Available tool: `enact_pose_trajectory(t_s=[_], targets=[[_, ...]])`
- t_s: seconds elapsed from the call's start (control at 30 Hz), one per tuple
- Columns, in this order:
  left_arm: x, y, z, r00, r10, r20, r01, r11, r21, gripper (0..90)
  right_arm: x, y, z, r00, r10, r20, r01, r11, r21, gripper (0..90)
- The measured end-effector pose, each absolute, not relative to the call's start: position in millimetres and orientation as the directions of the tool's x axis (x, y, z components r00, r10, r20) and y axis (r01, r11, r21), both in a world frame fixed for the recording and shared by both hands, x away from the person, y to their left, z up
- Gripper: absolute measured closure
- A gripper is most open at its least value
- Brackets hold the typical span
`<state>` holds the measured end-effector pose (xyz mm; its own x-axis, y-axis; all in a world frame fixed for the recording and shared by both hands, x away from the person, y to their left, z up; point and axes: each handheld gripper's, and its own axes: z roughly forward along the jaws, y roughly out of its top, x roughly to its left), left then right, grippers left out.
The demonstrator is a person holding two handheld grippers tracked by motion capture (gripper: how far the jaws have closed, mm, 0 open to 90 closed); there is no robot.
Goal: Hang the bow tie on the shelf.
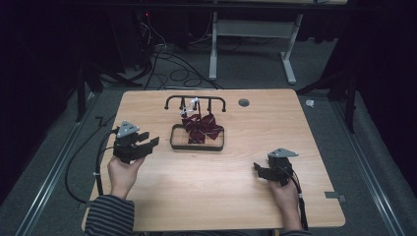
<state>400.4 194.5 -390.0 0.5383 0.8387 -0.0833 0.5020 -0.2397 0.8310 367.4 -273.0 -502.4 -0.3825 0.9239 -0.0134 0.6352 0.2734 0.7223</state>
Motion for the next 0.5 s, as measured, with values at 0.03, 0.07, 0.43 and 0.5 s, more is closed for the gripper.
enact_pose_trajectory(t_s=[0.03,0.07,0.43,0.5], targets=[[399.6,195.3,-391.4,0.537,0.839,-0.084,0.504,-0.24,0.83,53.3,367.5,-273.0,-502.4,-0.383,0.923,-0.014,0.634,0.275,0.723,33.2],[398.9,196.0,-393.1,0.536,0.84,-0.088,0.506,-0.236,0.83,53.3,367.4,-273.0,-502.4,-0.383,0.924,-0.014,0.635,0.274,0.722,33.2],[392.6,199.9,-410.5,0.527,0.842,-0.119,0.545,-0.227,0.807,52.6,367.4,-273.0,-502.3,-0.383,0.924,-0.014,0.635,0.274,0.722,33.2],[391.2,199.5,-414.5,0.525,0.843,-0.115,0.551,-0.233,0.802,52.6,367.4,-273.0,-502.4,-0.383,0.924,-0.013,0.635,0.274,0.722,33.2]])
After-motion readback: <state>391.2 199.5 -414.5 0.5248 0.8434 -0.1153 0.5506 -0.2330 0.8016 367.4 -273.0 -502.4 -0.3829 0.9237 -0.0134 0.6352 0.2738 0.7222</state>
